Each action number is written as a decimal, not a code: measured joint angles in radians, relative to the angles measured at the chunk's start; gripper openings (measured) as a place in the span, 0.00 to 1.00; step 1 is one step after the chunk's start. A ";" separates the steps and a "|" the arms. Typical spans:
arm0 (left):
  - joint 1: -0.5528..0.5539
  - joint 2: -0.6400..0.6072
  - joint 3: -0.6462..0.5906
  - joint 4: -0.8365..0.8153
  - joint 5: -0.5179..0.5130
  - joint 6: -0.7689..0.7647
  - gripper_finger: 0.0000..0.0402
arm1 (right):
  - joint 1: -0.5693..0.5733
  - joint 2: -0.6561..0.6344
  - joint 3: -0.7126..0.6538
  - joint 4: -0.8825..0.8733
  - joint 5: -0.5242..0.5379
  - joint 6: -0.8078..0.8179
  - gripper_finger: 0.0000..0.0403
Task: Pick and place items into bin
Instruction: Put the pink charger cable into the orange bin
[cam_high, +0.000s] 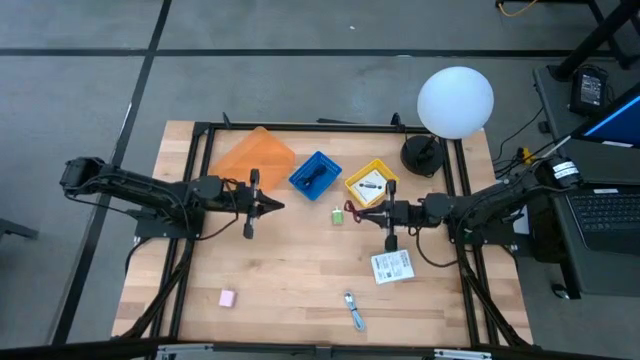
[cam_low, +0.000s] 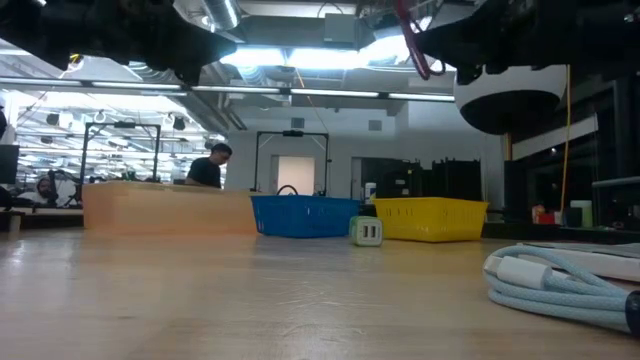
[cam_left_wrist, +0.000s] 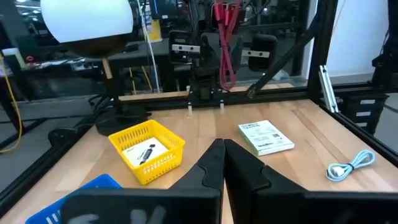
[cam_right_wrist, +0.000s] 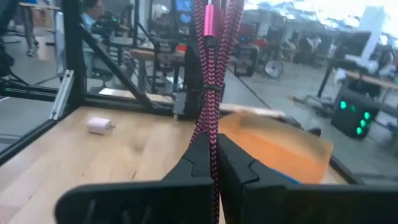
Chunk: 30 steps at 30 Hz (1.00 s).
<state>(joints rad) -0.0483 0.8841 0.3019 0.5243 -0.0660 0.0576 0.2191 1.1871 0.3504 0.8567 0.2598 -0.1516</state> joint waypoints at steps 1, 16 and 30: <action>0.000 0.000 0.000 0.000 -0.002 0.000 0.01 | -0.006 0.005 0.000 0.017 -0.018 -0.009 0.00; 0.000 0.000 0.000 0.000 -0.075 -0.027 0.09 | -0.034 0.072 0.000 0.064 -0.071 0.018 0.00; -0.002 0.000 0.000 0.003 -0.072 -0.064 0.42 | -0.047 0.075 0.000 0.073 -0.070 0.052 0.00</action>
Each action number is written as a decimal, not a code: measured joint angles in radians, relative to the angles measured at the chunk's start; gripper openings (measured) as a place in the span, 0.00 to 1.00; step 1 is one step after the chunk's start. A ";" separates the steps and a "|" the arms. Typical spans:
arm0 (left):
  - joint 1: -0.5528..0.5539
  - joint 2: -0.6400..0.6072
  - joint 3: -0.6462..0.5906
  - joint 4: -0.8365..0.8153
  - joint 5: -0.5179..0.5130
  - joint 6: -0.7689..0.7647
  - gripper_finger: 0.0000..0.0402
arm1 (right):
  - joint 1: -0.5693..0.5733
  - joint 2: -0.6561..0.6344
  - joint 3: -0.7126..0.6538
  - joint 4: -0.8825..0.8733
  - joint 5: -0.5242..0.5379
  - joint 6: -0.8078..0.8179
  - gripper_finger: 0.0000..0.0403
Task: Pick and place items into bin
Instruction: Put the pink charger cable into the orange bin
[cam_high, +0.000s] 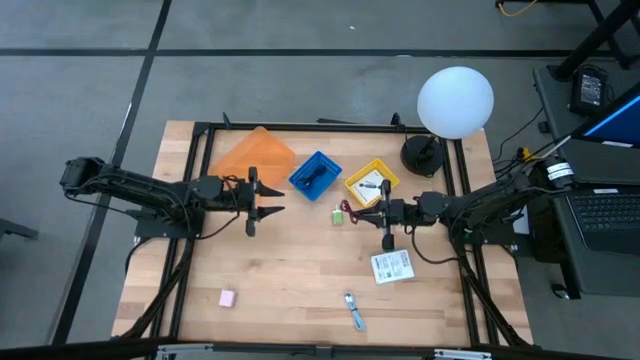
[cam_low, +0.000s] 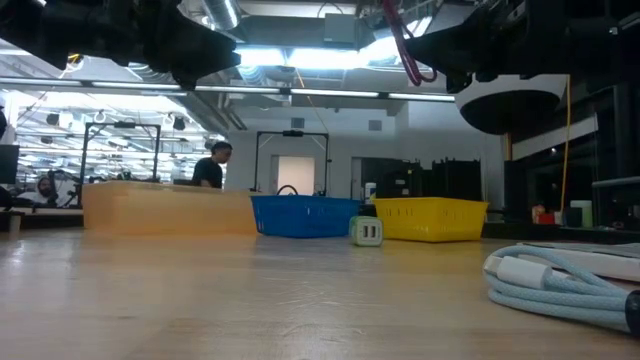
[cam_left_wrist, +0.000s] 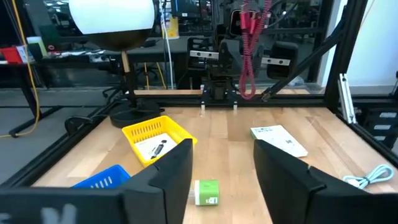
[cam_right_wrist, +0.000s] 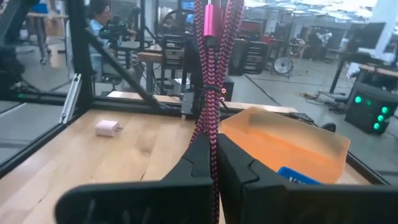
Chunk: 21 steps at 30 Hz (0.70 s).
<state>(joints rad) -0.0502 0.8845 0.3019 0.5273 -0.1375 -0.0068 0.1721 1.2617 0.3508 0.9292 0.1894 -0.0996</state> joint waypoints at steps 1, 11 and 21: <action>0.000 0.000 0.000 0.001 0.000 -0.013 0.43 | -0.007 0.000 0.000 0.001 0.000 0.016 0.00; 0.000 0.099 0.000 0.161 0.065 -0.059 0.45 | -0.062 0.146 0.086 0.042 -0.007 0.037 0.00; 0.000 0.253 0.084 0.189 0.054 -0.060 0.45 | -0.111 0.379 0.307 0.033 -0.118 -0.012 0.00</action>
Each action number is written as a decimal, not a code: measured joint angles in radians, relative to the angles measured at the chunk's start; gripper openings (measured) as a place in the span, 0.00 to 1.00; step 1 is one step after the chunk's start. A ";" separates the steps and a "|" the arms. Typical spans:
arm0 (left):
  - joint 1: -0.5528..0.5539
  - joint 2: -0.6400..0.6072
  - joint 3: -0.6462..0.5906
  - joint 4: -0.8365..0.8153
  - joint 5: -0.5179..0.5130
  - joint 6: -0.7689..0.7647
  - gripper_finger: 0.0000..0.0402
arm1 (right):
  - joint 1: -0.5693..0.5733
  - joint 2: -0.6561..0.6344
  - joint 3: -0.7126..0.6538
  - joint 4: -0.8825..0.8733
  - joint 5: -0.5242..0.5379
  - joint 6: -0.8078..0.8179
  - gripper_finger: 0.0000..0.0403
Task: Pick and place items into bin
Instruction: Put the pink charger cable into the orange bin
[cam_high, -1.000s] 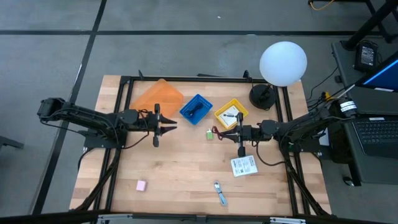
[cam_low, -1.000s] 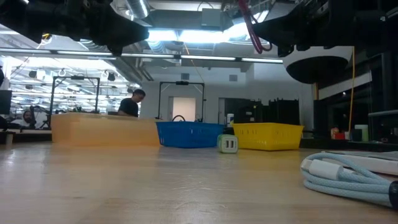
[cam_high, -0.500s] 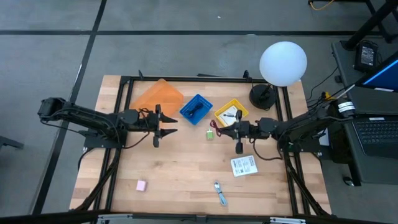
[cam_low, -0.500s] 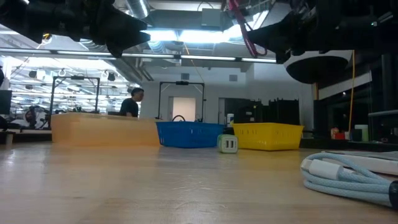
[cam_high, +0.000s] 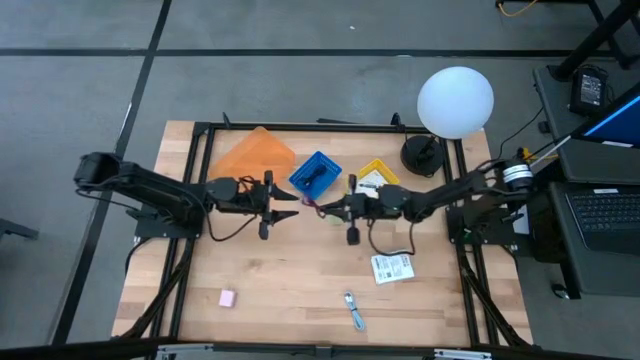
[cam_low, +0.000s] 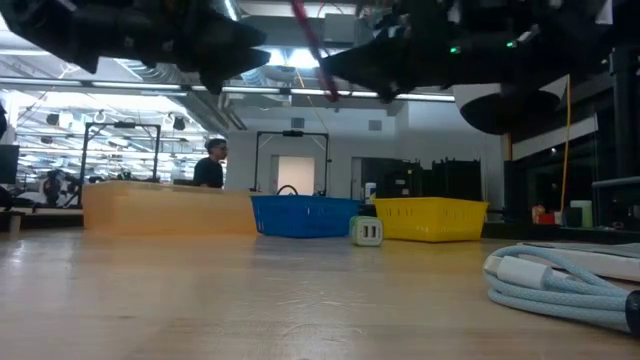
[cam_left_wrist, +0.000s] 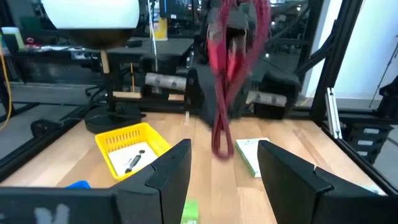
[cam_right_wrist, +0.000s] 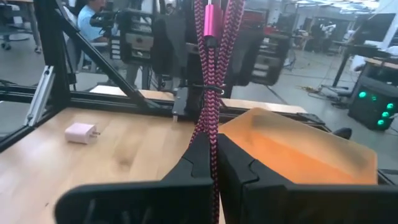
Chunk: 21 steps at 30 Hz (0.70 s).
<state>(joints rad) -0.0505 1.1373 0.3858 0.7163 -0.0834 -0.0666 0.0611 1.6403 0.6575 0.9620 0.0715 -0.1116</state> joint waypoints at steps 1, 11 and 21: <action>0.000 0.010 0.010 0.001 0.000 0.000 0.45 | -0.004 0.016 0.019 -0.004 -0.010 0.000 0.00; 0.000 0.074 0.076 0.012 0.037 -0.002 0.45 | -0.034 0.076 0.087 -0.021 -0.095 -0.002 0.00; 0.000 0.074 0.098 0.013 0.060 -0.025 0.45 | -0.034 0.077 0.087 -0.008 -0.095 -0.027 0.00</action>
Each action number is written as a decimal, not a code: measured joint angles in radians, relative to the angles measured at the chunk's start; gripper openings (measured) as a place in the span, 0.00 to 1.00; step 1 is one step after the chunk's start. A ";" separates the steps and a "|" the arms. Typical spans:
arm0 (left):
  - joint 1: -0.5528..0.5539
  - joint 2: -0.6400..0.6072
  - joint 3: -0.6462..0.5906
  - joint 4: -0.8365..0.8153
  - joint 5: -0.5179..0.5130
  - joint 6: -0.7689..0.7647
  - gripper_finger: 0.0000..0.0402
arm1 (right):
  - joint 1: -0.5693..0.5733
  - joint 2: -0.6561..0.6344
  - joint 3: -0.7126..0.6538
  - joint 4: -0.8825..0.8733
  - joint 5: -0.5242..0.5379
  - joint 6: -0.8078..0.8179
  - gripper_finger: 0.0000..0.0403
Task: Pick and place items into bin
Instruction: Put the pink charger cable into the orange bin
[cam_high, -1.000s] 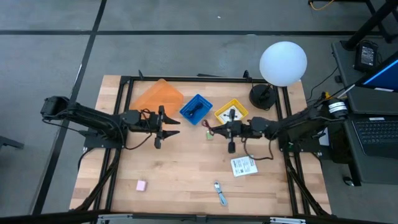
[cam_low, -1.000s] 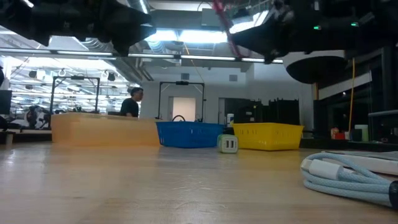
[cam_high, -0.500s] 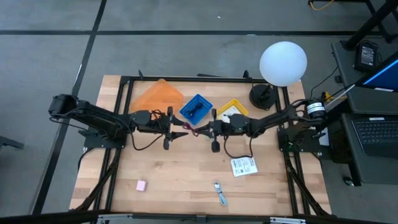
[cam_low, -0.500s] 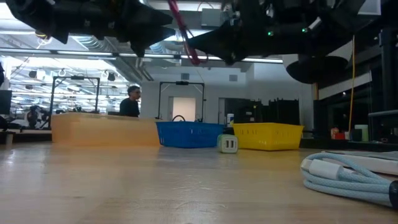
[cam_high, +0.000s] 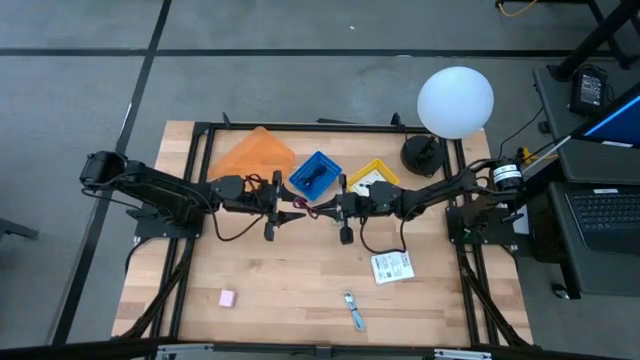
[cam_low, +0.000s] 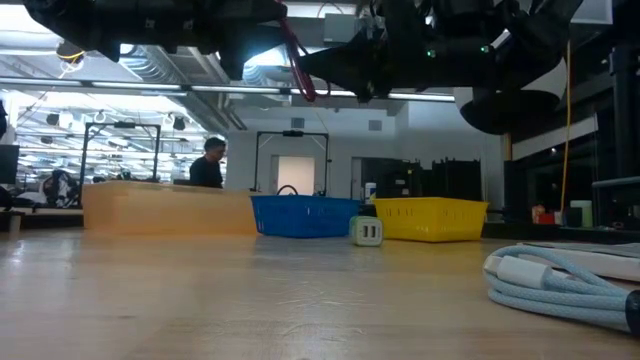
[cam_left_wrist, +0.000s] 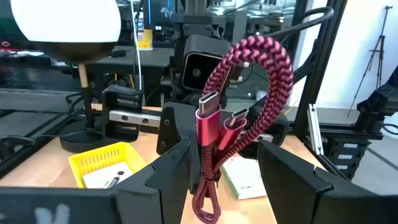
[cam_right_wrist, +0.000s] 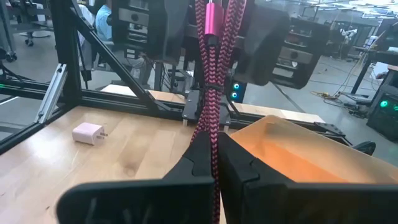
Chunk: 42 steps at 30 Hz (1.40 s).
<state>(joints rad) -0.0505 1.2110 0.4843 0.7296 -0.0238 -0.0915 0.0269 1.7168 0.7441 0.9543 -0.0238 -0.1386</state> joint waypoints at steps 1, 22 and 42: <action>0.000 0.000 0.000 0.001 0.000 0.000 0.45 | 0.000 0.000 0.000 0.000 0.000 -0.001 0.00; 0.000 0.006 0.011 0.000 -0.006 0.009 0.15 | -0.005 -0.001 0.061 -0.066 -0.001 -0.024 0.00; 0.000 0.005 0.012 -0.040 -0.009 0.091 0.03 | -0.005 -0.001 0.063 -0.072 0.003 0.028 0.05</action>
<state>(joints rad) -0.0502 1.2165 0.4961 0.6900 -0.0328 -0.0007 0.0219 1.7161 0.8075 0.8821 -0.0207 -0.1105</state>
